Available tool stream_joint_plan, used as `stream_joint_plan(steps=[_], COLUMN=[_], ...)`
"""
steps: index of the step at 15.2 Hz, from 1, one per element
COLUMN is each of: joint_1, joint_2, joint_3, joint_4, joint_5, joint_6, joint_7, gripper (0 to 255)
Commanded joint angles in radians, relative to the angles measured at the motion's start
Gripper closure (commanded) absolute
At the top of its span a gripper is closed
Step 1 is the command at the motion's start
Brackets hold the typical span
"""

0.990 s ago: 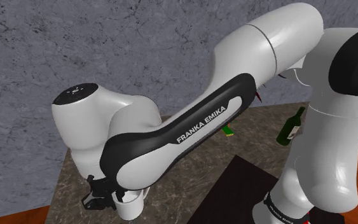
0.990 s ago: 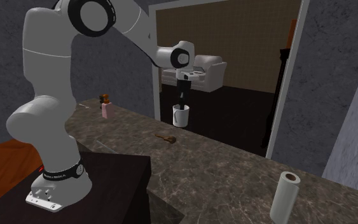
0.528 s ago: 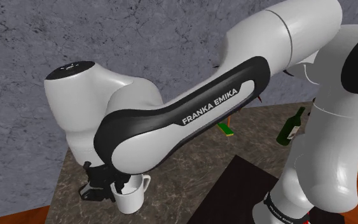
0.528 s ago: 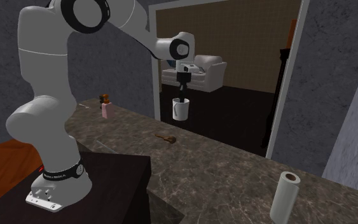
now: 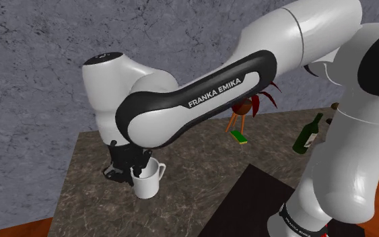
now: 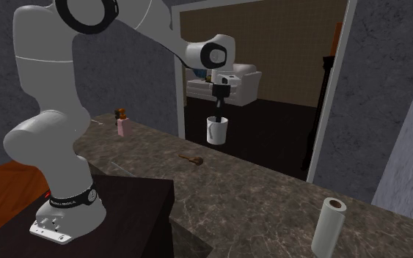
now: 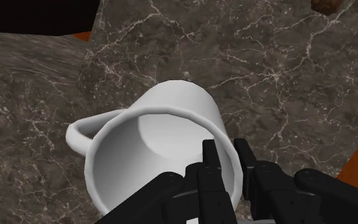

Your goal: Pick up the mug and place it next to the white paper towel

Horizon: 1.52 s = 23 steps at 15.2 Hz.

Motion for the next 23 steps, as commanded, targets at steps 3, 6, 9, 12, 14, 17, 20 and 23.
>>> stream_joint_plan(steps=[3, 6, 9, 12, 14, 17, 20, 23], joint_1=[-0.061, -0.101, -0.139, -0.175, -0.198, -0.232, -0.264, -0.294], joint_2=[-0.026, -0.027, -0.02, -0.004, 0.011, 0.04, 0.077, 0.121], joint_3=[-0.04, -0.07, -0.1, -0.13, -0.149, -0.176, -0.203, -0.227], joint_4=[-0.019, -0.019, -0.008, 0.013, 0.033, 0.072, 0.123, 0.184], joint_5=[0.01, 0.009, 0.003, -0.005, -0.011, -0.022, -0.033, -0.044], joint_6=[0.003, 0.005, 0.006, 0.003, 0.0, -0.007, -0.018, -0.033], joint_7=[-0.106, -0.175, -0.241, -0.304, -0.345, -0.404, -0.461, -0.516], gripper=[255, 255, 255, 255, 255, 255, 255, 255])
